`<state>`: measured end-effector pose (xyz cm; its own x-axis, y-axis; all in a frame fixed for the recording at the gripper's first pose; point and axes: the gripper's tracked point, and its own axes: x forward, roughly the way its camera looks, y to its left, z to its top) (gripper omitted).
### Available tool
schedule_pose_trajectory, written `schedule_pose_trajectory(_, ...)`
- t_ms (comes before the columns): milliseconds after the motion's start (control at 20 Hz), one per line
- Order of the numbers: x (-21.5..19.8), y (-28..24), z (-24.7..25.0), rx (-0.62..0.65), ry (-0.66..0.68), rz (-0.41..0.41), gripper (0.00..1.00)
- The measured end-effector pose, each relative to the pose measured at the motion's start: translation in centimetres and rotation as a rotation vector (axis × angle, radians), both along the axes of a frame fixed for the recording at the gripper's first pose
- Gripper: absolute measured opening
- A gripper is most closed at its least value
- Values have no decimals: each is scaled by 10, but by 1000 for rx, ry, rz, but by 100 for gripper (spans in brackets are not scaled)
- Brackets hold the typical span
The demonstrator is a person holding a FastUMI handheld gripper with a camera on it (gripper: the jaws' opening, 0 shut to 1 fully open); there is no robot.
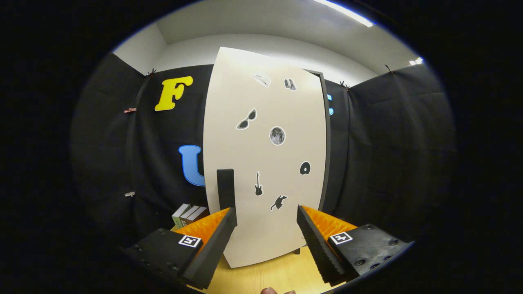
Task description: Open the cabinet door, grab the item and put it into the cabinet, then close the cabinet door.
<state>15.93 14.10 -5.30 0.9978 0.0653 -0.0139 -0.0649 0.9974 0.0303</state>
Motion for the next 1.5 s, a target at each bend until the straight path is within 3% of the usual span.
schedule_pose_trajectory(1500, -1, 1, -3, 11, 25, 4, 98)
